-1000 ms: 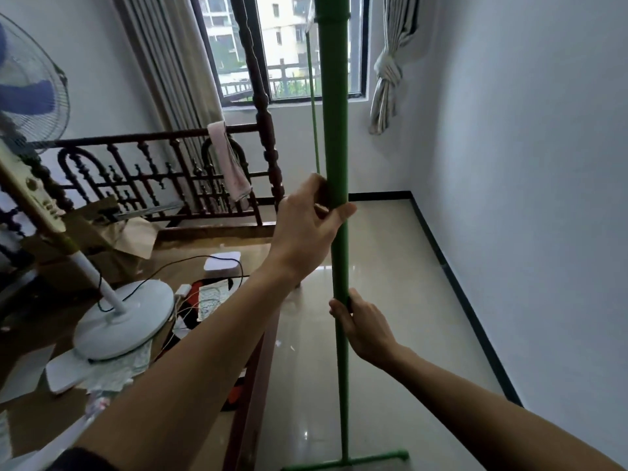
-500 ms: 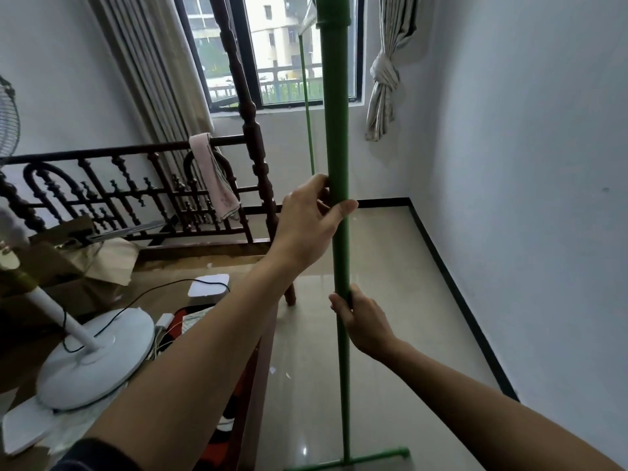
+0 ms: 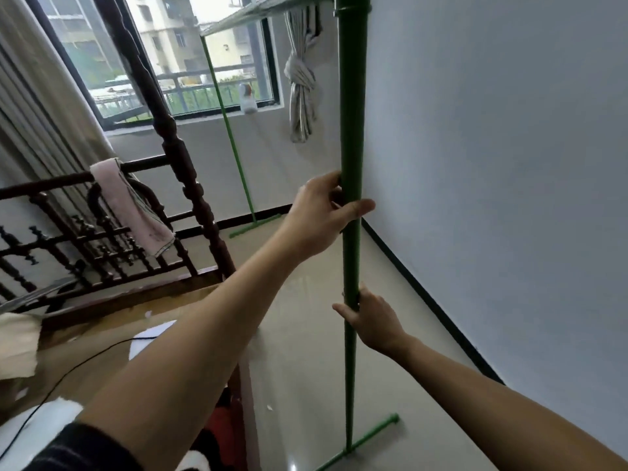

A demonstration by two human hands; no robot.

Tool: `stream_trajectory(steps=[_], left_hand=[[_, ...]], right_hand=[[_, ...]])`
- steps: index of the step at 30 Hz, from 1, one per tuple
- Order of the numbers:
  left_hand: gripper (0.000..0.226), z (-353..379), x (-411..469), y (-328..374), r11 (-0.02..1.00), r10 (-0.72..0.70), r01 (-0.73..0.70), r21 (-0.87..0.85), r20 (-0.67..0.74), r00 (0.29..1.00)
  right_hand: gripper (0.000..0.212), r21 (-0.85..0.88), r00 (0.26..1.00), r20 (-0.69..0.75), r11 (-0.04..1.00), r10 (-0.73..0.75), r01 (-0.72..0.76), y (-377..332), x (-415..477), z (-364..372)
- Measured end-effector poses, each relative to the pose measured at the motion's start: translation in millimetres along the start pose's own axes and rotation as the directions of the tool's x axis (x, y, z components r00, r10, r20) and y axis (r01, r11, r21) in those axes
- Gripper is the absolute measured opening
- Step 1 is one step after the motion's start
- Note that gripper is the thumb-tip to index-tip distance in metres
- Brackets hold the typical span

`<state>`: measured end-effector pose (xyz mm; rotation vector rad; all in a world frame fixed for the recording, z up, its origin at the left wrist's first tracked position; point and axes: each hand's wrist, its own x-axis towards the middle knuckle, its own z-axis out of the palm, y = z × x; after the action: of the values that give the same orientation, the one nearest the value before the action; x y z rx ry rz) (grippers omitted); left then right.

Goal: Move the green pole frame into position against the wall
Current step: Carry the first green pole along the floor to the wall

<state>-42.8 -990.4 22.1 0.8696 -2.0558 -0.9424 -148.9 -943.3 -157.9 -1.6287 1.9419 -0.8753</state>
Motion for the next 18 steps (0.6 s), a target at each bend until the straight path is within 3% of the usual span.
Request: stream_trajectory(steps=[3,7,18], left_hand=[[0.038,19,16,0,0.997,0.050,-0.046,-0.055,0.076,0.996],[0.036,60,45,3,0.993,0.106,-0.098,-0.066,0.129,0.986],[0.030,192,145,43,0.978,0.208,-0.199,-0.066,0.187,0.960]], right_hand=[[0.031,-0.048,0.996,-0.072,0.997,0.055,-0.058,16,-6,-14],[0.037,-0.062,0.972,-0.188,0.986,0.139,-0.153,43,-9,-48],[0.041,-0.093,0.913,-0.281,0.939,0.295,-0.332,150,29,-152]])
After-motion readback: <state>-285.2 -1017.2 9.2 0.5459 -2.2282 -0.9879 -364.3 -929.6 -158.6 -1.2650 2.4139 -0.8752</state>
